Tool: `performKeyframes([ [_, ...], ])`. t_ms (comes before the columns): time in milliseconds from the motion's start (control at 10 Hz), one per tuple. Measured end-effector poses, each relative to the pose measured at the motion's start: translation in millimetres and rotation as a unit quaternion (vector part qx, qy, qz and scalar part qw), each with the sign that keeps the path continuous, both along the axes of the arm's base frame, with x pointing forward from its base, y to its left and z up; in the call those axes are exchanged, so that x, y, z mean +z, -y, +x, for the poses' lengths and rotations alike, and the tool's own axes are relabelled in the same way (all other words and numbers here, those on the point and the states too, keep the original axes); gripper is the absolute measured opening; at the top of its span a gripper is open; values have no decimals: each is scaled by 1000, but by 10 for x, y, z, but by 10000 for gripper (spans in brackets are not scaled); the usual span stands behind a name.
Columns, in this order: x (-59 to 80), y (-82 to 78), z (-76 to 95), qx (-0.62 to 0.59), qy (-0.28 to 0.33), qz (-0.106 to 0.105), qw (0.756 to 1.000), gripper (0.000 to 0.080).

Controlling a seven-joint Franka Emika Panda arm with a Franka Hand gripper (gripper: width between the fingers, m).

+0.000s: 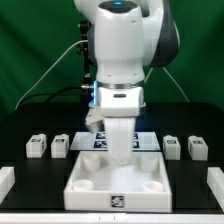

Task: Assemble one leg

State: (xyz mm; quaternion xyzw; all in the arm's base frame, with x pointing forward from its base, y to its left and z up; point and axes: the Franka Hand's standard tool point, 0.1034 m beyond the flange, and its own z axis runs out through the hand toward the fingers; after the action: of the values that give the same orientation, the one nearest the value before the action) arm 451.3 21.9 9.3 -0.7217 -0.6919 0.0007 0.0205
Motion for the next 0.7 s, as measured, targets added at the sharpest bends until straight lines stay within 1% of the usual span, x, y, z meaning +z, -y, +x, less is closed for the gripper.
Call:
performKeyframes([
  [100, -8, -185, 96, -5, 5, 6, 1000, 63],
  [300, -8, -412, 295, -17, 15, 15, 1000, 62],
  [400, -3, -478, 374, -16, 19, 19, 1000, 62],
  [500, -9, -503, 419, -13, 18, 20, 1000, 62],
  [700, -10, -500, 439, 2, 19, 21, 1000, 62],
])
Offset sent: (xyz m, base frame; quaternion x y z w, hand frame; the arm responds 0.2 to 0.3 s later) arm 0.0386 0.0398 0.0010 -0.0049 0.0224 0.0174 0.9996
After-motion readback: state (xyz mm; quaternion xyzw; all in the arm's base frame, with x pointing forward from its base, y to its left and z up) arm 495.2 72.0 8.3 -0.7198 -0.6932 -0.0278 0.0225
